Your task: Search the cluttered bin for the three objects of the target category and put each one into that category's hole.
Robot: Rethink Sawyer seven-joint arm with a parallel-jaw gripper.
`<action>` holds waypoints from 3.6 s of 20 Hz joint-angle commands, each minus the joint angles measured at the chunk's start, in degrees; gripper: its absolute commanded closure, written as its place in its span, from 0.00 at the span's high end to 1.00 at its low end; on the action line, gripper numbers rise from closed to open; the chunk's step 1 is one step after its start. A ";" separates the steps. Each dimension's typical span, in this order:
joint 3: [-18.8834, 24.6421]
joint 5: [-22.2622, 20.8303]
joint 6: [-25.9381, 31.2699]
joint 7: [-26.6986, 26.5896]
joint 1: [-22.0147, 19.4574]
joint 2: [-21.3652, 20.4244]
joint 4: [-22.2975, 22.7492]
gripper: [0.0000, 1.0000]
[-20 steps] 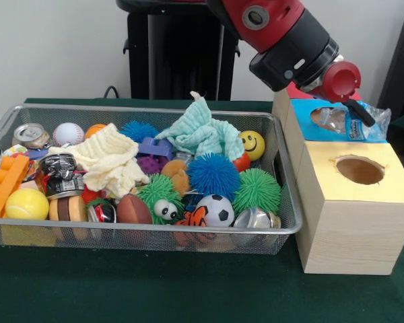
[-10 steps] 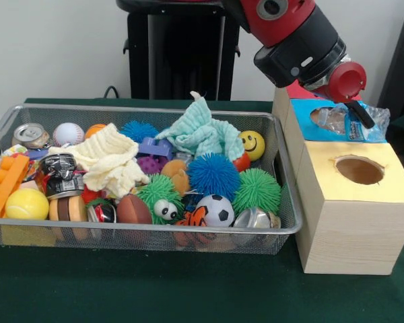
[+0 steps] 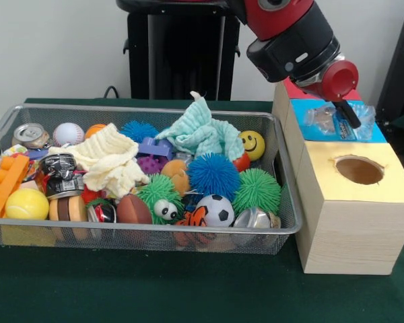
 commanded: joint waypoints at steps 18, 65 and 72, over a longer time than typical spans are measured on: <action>-11.77 -9.23 -4.32 18.40 5.79 22.21 -1.89 0.00; -19.85 -6.68 -14.39 18.54 8.99 29.11 -6.27 0.00; -22.99 -7.87 -16.18 20.18 10.44 29.96 -7.16 0.00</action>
